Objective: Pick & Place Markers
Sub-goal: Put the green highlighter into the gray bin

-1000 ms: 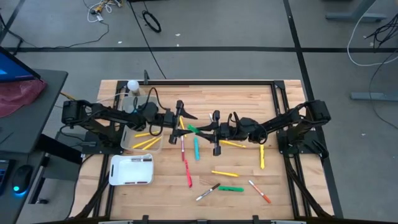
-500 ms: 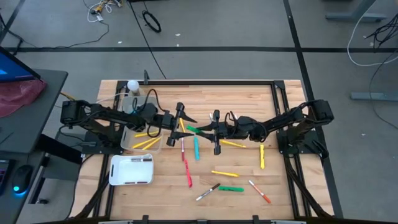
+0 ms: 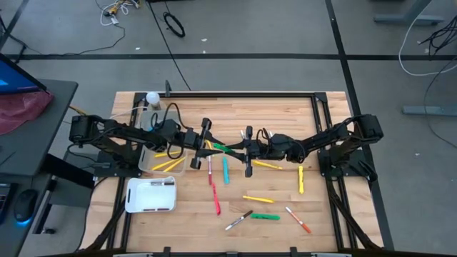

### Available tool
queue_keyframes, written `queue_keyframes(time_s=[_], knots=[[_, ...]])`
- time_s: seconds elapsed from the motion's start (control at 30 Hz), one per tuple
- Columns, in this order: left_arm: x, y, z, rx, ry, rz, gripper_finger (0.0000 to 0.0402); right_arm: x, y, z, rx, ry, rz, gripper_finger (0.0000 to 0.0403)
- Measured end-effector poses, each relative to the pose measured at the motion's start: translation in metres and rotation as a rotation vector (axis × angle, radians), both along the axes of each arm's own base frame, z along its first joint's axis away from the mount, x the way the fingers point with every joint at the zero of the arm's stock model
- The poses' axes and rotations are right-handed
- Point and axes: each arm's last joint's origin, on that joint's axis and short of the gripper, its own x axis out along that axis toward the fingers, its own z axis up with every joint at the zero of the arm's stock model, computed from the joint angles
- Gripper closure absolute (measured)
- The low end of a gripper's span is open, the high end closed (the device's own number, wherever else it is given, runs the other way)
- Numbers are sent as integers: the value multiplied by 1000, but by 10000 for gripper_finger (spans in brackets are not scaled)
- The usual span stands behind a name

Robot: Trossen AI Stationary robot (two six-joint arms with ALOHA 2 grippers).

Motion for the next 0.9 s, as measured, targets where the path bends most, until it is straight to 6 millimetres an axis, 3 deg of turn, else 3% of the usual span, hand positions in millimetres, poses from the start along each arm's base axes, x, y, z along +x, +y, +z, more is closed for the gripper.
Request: queue_keyframes(time_s=[0.1, 0.27, 0.4, 0.53, 0.63, 0.73, 0.9], knots=[[0, 1, 0, 1, 5, -3, 334, 0, 0, 0, -1, 9, 4, 307], [-8, 2, 10, 2, 33, 55, 335, -10, -1, 14, 3, 50, 4, 247], [-24, 6, 24, 30, 177, 285, 335, -26, -2, 25, 13, 161, 3, 207], [-41, 20, 42, 115, 483, 664, 334, -37, -4, 33, 24, 202, -18, 189], [-55, 39, 44, 172, 780, 899, 331, -38, -4, 34, 33, 196, -29, 187], [-69, 64, 40, 132, 991, 999, 330, -36, -4, 31, 32, 204, -30, 190], [-95, 106, 13, -10, 1285, 1045, 329, -33, -3, 24, 58, 236, -30, 199]])
